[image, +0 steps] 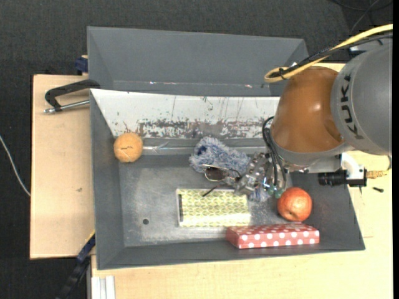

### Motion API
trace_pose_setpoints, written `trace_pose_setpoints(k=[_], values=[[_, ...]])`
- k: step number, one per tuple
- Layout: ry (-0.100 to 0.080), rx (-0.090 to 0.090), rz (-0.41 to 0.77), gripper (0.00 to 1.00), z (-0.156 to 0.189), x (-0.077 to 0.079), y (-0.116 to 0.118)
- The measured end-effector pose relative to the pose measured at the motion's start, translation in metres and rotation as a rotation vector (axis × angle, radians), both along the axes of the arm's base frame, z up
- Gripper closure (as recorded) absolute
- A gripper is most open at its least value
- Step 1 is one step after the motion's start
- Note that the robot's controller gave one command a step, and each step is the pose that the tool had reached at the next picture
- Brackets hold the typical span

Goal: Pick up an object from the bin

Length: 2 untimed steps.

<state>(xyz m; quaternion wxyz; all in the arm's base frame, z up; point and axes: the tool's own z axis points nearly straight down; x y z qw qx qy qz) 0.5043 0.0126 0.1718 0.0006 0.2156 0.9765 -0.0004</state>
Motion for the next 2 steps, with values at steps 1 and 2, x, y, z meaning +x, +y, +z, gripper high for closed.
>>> trace_pose_setpoints(k=[1, 2], values=[[-0.012, 0.001, -0.003, 1.00, 0.064, 0.003, -0.001], [-0.006, 0.002, 0.036, 1.00, -0.007, 0.010, 0.007]])
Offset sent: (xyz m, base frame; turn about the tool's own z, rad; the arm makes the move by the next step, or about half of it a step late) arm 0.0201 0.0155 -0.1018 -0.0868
